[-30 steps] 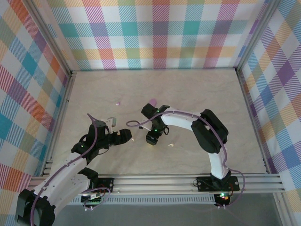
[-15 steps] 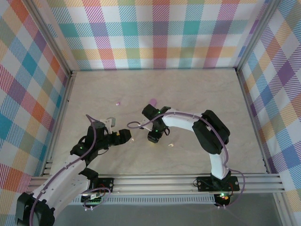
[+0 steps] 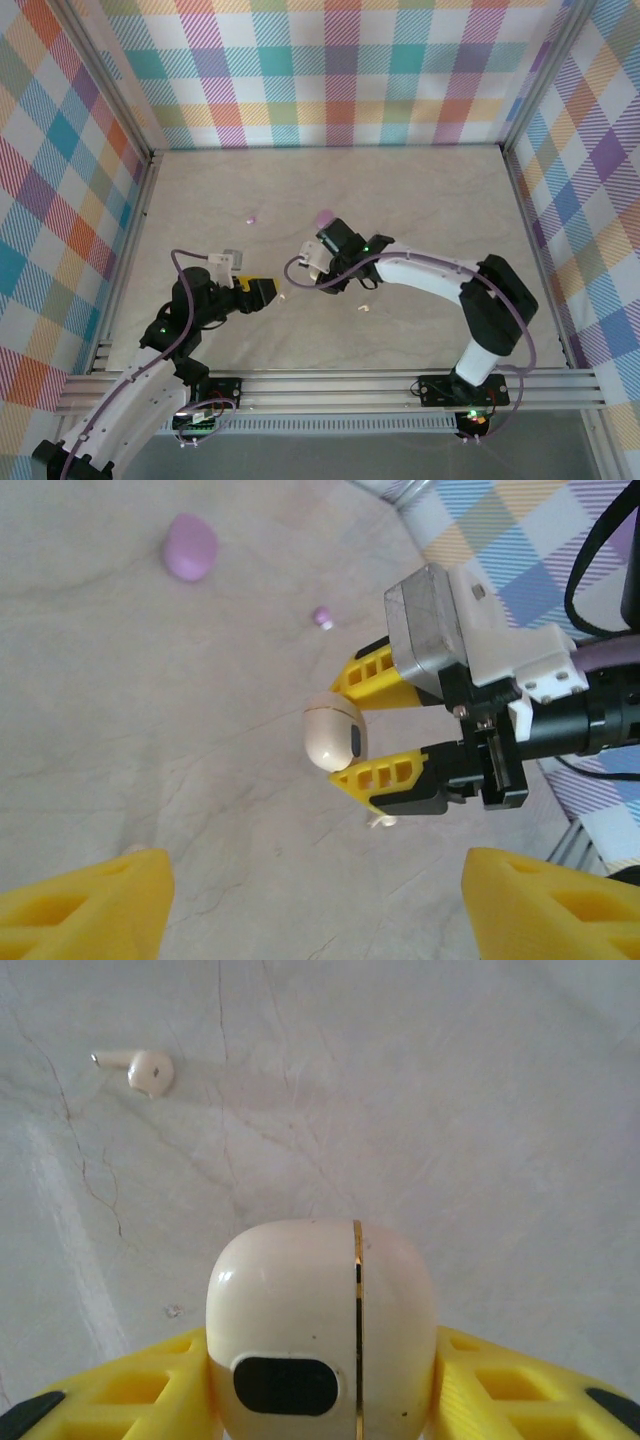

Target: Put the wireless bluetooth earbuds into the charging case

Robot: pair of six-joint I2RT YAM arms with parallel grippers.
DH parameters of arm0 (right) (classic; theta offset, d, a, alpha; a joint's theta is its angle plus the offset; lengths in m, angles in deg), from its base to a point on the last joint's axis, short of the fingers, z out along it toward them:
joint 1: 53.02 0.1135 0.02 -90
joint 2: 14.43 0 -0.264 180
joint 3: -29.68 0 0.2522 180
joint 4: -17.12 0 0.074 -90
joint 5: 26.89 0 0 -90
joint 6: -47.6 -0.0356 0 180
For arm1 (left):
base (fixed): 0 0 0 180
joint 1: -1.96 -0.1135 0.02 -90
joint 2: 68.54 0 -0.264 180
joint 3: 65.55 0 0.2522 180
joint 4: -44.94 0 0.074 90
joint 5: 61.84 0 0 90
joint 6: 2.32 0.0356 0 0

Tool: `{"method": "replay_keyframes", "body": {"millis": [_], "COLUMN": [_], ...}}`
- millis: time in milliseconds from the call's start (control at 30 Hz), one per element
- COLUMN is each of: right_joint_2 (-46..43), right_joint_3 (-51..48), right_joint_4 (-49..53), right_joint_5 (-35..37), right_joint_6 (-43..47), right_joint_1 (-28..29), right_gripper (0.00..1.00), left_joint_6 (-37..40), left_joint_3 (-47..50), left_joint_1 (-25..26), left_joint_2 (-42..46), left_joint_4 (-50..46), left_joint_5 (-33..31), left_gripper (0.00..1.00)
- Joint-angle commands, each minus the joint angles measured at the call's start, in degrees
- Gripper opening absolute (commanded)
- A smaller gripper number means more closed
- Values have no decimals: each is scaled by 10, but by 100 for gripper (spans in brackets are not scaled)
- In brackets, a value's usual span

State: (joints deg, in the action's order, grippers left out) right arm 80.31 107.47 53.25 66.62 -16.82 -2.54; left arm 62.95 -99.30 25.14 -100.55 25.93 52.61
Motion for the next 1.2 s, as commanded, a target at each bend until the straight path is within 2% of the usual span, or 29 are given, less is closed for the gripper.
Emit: {"method": "replay_keyframes", "body": {"millis": [0, 167, 533, 733, 1000, 1167], "right_joint_2": [-47, -108, -175, -189, -198, -201], "right_joint_3": [-32, -65, -76, -72, -70, -67], "right_joint_4": [-68, -111, -113, -99, -84, -87], "right_joint_5": [29, 40, 20, 19, 18, 19], "right_joint_6": [60, 105, 153, 155, 159, 158], "right_joint_1": [18, 33, 42, 51, 61, 63], "right_gripper": [47, 46, 46, 46, 45, 44], "left_joint_6": [36, 86, 50, 50, 54, 42], "left_joint_3": [-12, -83, -121, -119, -120, -126], "left_joint_1": [1, 2, 27, 59, 62, 64], "left_joint_2": [1, -47, -171, -208, -236, -258], "left_joint_4": [64, -6, 100, 155, 182, 204], "left_joint_5": [58, 90, 181, 171, 161, 180], "left_gripper": [74, 74, 66, 66, 62, 58]}}
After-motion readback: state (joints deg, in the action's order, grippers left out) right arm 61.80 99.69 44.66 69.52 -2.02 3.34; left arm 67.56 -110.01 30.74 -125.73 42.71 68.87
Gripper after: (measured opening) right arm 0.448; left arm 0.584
